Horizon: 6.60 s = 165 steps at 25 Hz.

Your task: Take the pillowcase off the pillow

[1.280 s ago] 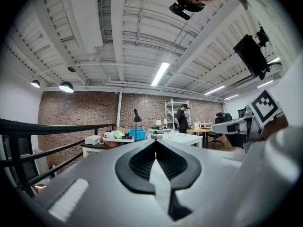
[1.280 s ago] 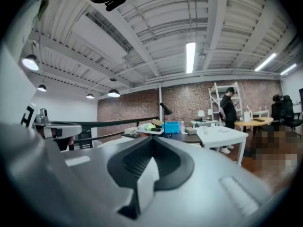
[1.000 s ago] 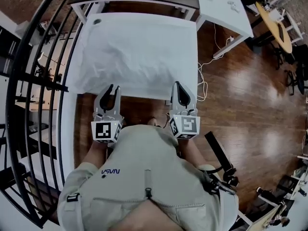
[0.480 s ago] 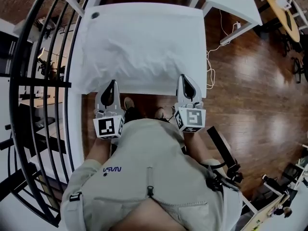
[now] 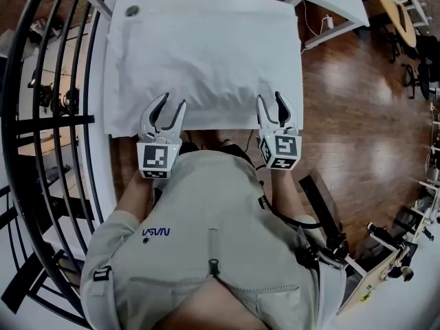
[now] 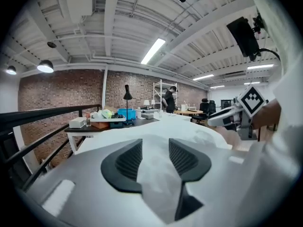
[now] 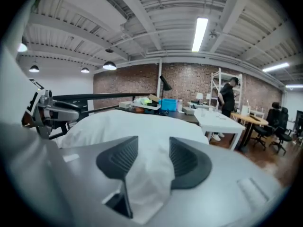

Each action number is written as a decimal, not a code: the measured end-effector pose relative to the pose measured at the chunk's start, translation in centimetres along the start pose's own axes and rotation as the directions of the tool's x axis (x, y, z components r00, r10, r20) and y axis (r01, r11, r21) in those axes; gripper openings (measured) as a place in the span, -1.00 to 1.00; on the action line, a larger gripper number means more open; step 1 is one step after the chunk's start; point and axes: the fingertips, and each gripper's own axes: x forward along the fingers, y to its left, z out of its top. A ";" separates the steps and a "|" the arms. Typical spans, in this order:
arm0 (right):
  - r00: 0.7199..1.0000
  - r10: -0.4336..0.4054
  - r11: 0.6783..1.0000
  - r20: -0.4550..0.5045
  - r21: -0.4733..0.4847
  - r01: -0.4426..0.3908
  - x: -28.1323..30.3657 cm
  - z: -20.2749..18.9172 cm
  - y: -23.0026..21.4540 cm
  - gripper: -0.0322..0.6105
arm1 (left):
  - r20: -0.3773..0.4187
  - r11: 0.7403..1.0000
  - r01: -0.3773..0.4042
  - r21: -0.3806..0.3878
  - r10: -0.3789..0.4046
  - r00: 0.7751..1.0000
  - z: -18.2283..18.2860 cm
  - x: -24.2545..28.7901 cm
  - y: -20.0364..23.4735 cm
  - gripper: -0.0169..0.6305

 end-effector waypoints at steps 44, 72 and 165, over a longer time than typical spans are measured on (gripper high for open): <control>0.905 0.424 0.823 -0.011 -0.412 -0.391 1.1 12.9 3.1 -0.87 | -0.014 0.979 0.200 0.044 -0.200 0.980 12.2 3.3 1.3 -0.91; 0.970 0.239 0.884 -0.038 -0.406 -0.234 14.0 17.4 4.1 -0.85 | 0.044 0.810 -0.238 0.536 0.255 0.966 6.2 4.1 5.9 -0.33; 0.760 0.574 0.616 -0.303 -0.451 -0.645 8.3 4.6 24.5 -0.21 | -0.257 0.976 0.069 -0.206 -0.121 0.959 -6.2 3.0 1.7 -0.92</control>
